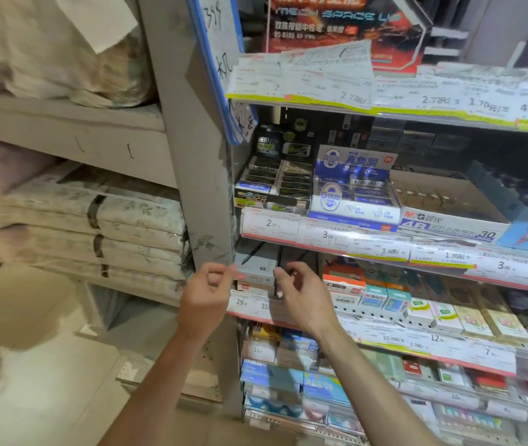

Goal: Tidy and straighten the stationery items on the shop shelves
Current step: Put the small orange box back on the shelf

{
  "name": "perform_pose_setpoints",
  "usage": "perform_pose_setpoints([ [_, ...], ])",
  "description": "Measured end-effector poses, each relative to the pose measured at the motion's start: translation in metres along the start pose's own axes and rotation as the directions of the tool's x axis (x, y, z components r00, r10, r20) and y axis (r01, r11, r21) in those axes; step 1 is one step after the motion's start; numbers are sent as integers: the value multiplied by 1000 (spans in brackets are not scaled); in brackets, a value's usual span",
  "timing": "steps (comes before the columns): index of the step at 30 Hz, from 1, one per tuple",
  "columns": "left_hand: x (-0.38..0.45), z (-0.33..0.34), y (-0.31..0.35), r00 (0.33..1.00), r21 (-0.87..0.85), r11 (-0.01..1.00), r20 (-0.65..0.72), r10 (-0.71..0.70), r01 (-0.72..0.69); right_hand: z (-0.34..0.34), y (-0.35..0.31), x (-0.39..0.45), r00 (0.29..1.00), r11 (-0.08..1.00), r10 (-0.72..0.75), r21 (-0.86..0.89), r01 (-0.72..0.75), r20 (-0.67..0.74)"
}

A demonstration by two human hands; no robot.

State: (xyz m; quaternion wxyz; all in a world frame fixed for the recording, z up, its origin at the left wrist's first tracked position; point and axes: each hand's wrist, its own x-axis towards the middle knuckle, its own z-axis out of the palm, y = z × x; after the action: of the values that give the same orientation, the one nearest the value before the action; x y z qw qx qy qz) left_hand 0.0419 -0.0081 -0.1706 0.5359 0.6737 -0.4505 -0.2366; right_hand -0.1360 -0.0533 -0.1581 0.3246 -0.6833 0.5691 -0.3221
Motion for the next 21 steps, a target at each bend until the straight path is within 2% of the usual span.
perform_pose_setpoints([
  [2,3,5,-3,999,15,1000,22,-26,25,9,-7,0,998,998,54,39,-55,23],
  [7,5,12,-4,994,-96,990,44,-98,102,20,-8,0,982,915,160,358,-186,101],
  [12,-2,19,-5,992,-192,973,50,-117,125,13,-4,-9,979,890,155,411,-196,132],
  [17,-9,48,2,976,-231,956,160,-145,180,-23,4,-19,985,918,160,357,-172,63],
  [21,-10,73,7,971,-217,957,186,-151,191,-39,25,-10,986,962,168,215,-169,20],
])
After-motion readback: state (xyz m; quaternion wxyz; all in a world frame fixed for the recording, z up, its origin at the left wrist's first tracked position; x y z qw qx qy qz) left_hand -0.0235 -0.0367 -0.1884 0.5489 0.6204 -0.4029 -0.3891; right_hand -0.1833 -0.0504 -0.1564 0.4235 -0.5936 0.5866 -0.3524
